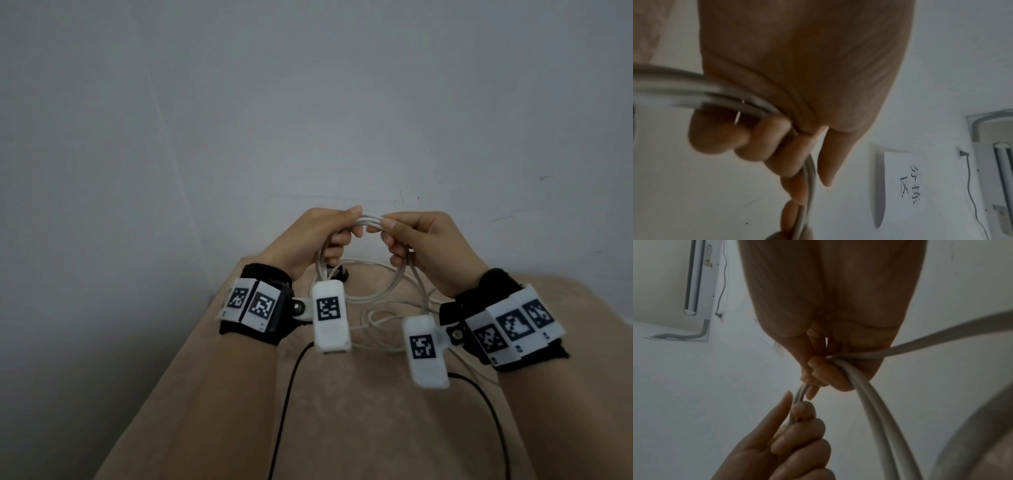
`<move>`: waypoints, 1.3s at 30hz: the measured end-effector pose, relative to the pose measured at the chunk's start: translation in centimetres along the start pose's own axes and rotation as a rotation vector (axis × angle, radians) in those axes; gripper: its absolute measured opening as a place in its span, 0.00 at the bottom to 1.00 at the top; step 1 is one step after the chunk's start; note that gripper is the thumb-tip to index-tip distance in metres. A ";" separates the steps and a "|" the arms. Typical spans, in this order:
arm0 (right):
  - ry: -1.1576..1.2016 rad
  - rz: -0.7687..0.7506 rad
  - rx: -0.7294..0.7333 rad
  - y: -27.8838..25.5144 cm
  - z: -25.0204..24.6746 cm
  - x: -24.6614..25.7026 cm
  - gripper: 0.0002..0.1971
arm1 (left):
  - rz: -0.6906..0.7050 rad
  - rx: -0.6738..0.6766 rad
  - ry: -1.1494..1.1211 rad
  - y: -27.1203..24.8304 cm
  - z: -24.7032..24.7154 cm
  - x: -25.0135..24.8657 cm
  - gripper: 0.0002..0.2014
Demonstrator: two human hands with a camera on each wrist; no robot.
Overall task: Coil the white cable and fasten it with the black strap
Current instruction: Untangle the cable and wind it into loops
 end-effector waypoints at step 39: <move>0.029 0.054 -0.002 -0.2 0.5 0.7 0.20 | 0.096 -0.302 -0.432 0.6 -1.7 -0.1 0.20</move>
Point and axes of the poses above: each hand's wrist, its own y-axis towards the middle knuckle, its own z-axis out of the palm, x = y × z, the point moved 3 cm from there along y, towards the middle knuckle, and after that the axes turned 10 degrees about -z, right-handed, at the moved point
